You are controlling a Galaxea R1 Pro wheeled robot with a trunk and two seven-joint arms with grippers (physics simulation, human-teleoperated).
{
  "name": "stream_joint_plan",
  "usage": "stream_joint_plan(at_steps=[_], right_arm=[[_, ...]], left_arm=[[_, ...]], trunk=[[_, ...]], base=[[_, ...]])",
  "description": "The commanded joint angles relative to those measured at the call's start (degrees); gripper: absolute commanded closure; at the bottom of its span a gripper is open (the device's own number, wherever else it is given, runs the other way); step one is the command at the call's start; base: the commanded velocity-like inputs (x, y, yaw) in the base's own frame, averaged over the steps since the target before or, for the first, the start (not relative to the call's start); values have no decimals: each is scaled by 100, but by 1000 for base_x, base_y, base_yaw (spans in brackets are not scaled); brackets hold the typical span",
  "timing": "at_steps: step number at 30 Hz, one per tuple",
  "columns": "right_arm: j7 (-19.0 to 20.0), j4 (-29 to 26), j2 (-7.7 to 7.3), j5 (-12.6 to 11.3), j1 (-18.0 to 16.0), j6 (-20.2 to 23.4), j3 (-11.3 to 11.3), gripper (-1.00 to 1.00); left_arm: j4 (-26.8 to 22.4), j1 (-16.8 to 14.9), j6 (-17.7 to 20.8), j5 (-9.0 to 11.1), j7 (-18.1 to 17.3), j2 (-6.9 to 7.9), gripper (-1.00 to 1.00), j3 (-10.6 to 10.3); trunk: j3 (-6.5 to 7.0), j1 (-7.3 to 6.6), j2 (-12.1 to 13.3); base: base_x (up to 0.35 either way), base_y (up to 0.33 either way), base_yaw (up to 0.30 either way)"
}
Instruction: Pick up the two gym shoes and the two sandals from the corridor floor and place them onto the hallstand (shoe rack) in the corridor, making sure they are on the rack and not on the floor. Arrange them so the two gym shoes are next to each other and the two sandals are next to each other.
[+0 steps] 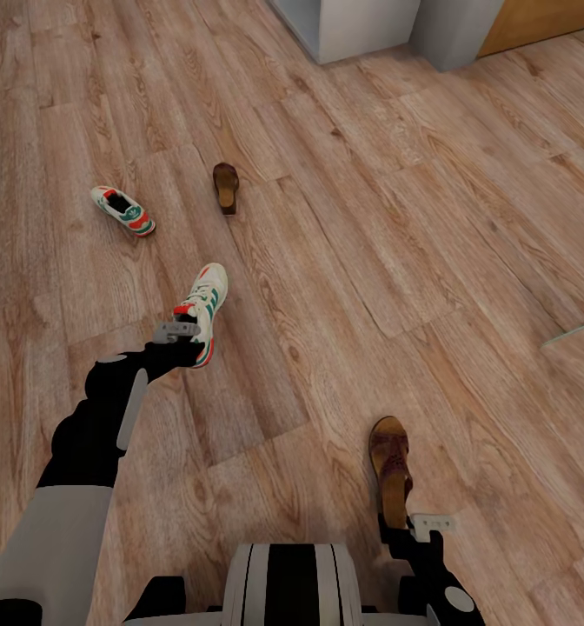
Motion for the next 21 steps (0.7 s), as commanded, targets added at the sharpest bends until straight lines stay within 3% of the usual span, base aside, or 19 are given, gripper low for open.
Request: stream_joint_plan(at_steps=[1, 16, 21], right_arm=[[8, -1, 1, -26, -1, -13, -4, 100], [8, -31, -25, -26, -1, -13, -20, 100], [9, -626, -19, -24, -1, -13, -7, 100]], left_arm=[[-4, -2, 30, 4, -19, 0, 100, 6], [8, -2, 30, 1, -16, -5, 100, -10], [19, -2, 45, -11, -16, 1, 100, -10]], trunk=[[-3, -1, -1], [308, -37, 18], [418, -50, 24]], base=[[0, 0, 0], [0, 0, 0], [0, 0, 0]])
